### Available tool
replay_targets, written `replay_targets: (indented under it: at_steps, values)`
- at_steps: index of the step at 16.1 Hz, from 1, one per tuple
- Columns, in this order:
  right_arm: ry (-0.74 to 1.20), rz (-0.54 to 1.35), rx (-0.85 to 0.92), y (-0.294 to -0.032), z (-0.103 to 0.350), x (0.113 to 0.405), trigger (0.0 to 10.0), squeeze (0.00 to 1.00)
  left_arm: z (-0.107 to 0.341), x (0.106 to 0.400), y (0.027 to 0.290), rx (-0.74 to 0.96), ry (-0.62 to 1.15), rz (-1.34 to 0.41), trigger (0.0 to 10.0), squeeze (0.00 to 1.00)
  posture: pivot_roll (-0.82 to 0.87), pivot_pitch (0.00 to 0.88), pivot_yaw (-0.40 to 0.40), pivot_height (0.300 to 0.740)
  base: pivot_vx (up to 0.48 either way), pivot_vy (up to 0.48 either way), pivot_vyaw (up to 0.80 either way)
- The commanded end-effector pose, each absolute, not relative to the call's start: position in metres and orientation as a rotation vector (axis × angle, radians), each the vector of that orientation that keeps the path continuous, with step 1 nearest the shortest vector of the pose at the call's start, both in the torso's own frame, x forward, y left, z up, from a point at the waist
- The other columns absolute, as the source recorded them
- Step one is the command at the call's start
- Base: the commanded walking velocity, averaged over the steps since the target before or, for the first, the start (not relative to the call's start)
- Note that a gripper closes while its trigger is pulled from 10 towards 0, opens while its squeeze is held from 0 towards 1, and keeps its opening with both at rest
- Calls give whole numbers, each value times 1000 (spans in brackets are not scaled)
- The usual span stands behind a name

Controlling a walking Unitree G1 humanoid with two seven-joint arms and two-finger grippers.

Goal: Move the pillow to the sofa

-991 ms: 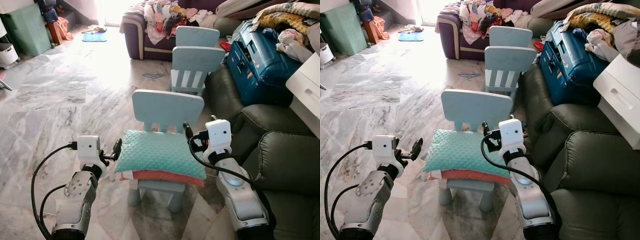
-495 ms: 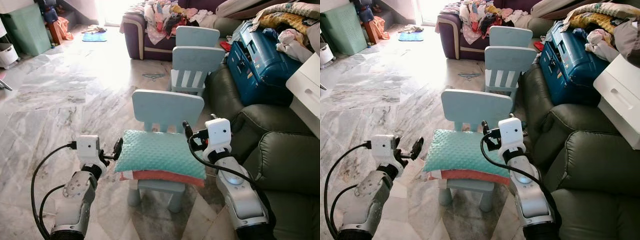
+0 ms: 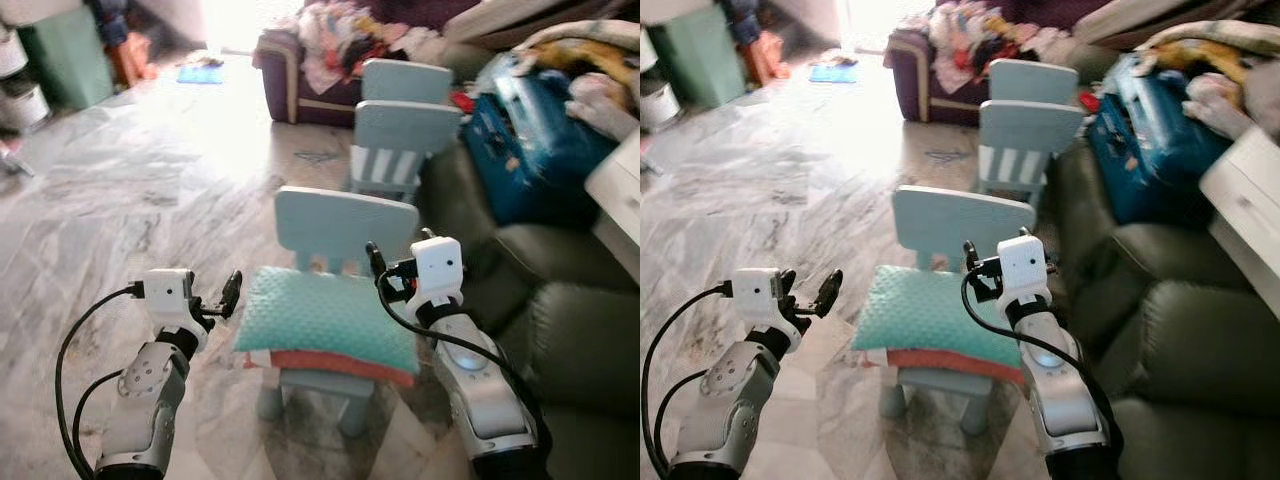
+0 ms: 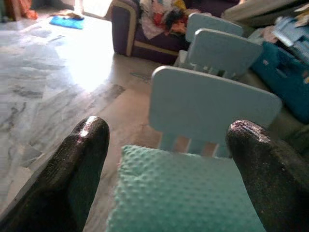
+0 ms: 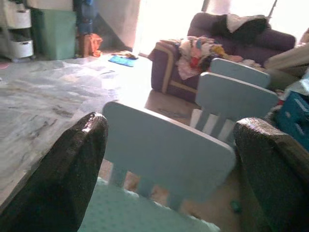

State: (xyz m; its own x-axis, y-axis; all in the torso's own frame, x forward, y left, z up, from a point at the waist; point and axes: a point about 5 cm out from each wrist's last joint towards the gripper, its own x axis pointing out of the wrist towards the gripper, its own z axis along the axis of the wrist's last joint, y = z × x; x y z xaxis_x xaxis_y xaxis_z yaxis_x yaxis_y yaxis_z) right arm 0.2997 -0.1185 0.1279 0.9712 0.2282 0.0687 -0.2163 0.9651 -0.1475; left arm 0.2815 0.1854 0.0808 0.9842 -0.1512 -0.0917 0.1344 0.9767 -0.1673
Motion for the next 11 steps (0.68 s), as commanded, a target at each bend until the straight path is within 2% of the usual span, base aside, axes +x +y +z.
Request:
replay_targets:
  at_steps: [1,7,11]
  values:
    - [-86,221,-138,-122,128,301,10000,0,83,281,183,-159,94,-161,10000,0,-13,42,-58,740,458,0,0]
    - [-85,222,-141,-122,128,300,10000,0,80,280,182,-159,110,-155,10000,0,-15,46,-61,740,433,0,0]
    - [-82,223,-141,-122,128,299,10000,0,78,279,181,-176,120,-134,10000,0,-17,49,-61,740,0,0,0]
